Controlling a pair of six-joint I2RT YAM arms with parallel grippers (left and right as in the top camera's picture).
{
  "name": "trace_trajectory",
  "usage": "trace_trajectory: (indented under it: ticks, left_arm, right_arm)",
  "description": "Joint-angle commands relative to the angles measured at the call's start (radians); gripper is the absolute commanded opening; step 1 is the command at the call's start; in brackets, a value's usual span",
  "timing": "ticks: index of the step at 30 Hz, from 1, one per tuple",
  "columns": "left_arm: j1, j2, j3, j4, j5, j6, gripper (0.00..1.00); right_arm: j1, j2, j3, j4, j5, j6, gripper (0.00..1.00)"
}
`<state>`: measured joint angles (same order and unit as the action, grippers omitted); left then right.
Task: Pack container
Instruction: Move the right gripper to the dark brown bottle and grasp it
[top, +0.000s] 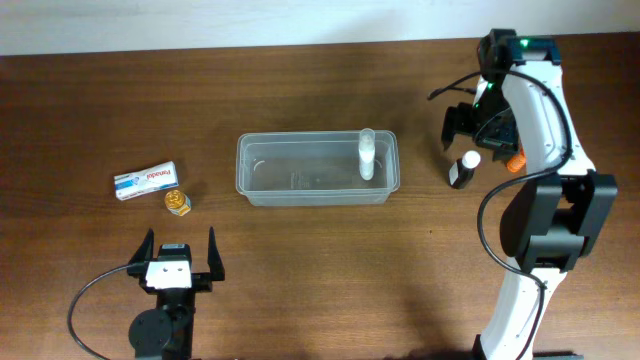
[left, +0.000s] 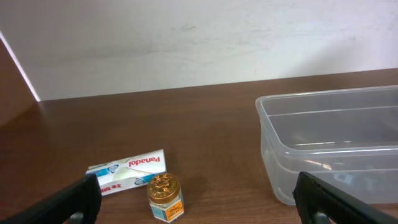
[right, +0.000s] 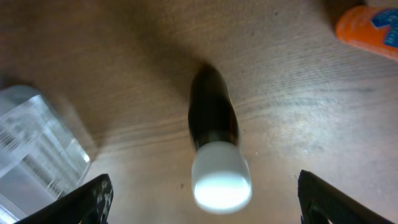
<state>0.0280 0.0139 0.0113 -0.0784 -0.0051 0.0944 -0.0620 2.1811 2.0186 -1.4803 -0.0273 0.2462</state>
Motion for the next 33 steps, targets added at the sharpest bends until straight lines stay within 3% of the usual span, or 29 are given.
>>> trace_trajectory:
  ticks: [1, 7, 12, 18, 33]
  left_arm:
    - [-0.004, -0.008, -0.003, -0.005, 0.001, 0.016, 0.99]
    - [-0.004, -0.008, -0.003, -0.005, 0.001, 0.016, 0.99]
    - [-0.004, -0.008, -0.003, -0.005, 0.001, 0.016, 0.99]
    - [-0.004, -0.008, -0.003, -0.005, 0.001, 0.016, 0.99]
    - [-0.004, -0.008, -0.003, -0.005, 0.001, 0.016, 0.99]
  right_arm:
    - [0.002, -0.024, -0.064, 0.037, 0.0, -0.006, 0.86]
    - [0.002, -0.024, -0.158, 0.111, -0.003, -0.007, 0.77]
    - [0.002, -0.024, -0.184, 0.151, -0.004, -0.027, 0.56]
    - [0.002, -0.024, -0.184, 0.169, -0.005, -0.051, 0.4]
    - [0.003, -0.015, -0.2, 0.219, -0.01, -0.196, 0.39]
